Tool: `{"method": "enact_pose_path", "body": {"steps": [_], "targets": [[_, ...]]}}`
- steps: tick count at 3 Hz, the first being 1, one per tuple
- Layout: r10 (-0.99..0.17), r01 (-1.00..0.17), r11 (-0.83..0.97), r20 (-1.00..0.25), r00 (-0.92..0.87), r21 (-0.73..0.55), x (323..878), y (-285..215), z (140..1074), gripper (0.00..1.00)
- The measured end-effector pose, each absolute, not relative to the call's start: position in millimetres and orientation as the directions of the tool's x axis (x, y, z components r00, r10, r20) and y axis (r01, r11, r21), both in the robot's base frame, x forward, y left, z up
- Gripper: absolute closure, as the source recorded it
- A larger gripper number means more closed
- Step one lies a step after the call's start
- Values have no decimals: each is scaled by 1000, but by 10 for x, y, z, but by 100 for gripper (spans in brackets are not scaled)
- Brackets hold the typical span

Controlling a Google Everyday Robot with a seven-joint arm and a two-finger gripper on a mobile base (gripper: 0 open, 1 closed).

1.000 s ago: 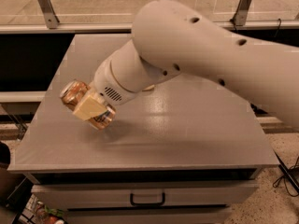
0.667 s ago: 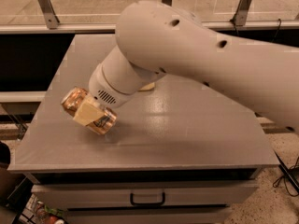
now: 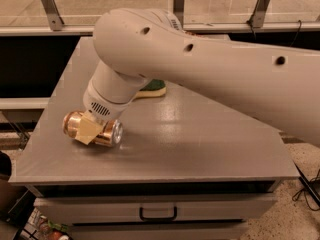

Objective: Knock orange can over

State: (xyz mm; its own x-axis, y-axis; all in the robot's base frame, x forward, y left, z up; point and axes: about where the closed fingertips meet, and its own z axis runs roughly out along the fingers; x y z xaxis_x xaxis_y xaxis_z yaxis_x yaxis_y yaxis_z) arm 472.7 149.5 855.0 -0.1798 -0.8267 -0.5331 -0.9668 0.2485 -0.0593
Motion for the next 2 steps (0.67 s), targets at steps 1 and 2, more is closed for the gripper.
{"method": "enact_pose_path", "body": {"steps": [1,2], "targets": [[-825,-972,234,-536,-180,-33,4756,1548,8464,100],[-825,-972,234,-536,-180,-33,4755,1547,8483,83]]}}
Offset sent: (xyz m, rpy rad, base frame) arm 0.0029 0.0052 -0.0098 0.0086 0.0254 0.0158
